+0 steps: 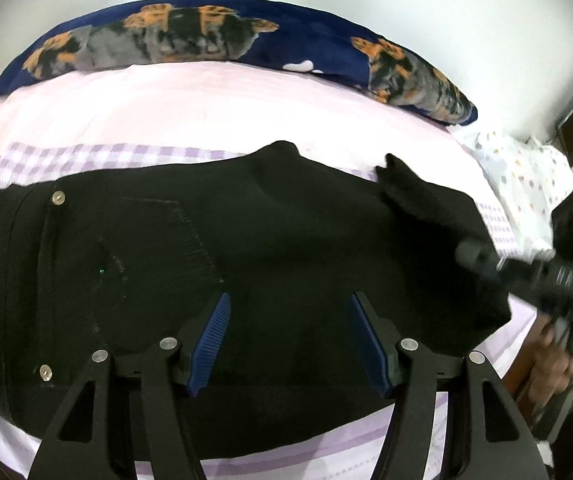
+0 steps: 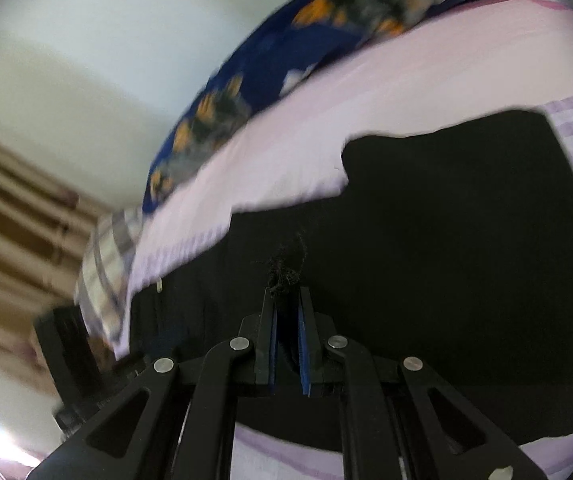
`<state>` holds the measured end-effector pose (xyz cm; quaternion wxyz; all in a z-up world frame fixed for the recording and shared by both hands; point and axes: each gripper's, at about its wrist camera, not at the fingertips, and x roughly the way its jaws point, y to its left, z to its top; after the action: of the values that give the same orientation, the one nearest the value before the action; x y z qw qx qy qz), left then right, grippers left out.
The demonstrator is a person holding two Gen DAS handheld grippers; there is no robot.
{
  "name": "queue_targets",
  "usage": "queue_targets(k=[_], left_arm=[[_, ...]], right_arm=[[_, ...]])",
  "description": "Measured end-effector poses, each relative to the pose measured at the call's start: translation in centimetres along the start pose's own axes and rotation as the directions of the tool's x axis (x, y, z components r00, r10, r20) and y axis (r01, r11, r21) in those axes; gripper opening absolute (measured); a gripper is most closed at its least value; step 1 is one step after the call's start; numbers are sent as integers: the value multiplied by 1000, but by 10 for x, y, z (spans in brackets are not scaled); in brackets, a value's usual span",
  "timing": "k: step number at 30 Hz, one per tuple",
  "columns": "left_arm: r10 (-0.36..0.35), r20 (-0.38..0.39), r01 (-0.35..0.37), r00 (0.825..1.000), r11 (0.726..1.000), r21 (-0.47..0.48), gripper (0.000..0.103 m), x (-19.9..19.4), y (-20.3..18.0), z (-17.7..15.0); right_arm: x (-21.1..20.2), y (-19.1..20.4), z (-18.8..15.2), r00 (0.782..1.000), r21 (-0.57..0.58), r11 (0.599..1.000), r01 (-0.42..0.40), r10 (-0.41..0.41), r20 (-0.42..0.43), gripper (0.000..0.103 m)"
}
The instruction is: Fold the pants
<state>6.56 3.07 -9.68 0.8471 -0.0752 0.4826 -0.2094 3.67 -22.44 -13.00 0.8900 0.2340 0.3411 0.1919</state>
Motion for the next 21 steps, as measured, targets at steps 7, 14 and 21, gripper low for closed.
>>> queue_targets(k=[7,14,21], left_arm=[[-58,-15,58,998,998,-6,62,-1,2,-3],[-103,-39,103,994,995,11,62,1,-5,-4],[-171,-90,170,981,985,-24,62,1,-8,-3]], right_arm=[[30,25,-29,988,-170,985,44,-68,-142,10],[36,37,-49,971,-317,946,72,-139,-194,14],[5,28,-38,993,-184,982,33,-54,-109,41]])
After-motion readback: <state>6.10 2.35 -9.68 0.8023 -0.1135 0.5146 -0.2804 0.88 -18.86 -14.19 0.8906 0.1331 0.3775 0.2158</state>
